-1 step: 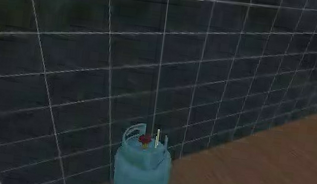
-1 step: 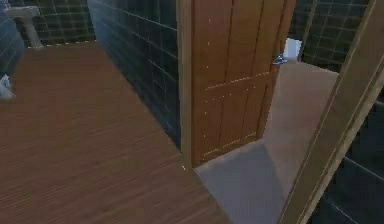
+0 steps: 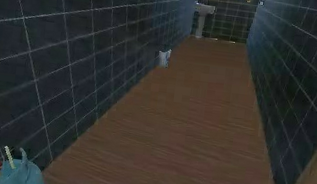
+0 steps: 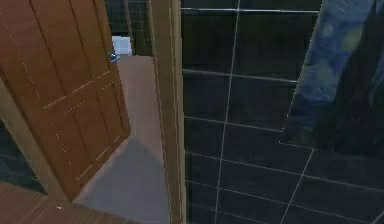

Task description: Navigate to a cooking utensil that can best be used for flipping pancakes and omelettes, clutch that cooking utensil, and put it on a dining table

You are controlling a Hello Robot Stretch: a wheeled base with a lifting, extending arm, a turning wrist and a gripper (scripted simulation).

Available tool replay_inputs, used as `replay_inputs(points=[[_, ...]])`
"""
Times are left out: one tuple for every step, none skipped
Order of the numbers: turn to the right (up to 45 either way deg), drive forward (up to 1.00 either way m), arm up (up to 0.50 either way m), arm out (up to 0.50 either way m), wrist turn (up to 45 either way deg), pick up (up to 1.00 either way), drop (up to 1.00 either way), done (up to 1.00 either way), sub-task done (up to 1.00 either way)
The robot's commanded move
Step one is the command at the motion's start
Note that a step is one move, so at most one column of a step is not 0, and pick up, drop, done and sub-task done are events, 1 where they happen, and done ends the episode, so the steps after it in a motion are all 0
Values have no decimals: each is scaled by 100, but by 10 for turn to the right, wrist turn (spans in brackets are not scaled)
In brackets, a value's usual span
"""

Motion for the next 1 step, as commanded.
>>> replay_inputs(points=[[450,0,0,0,0,0,0,0,0]])
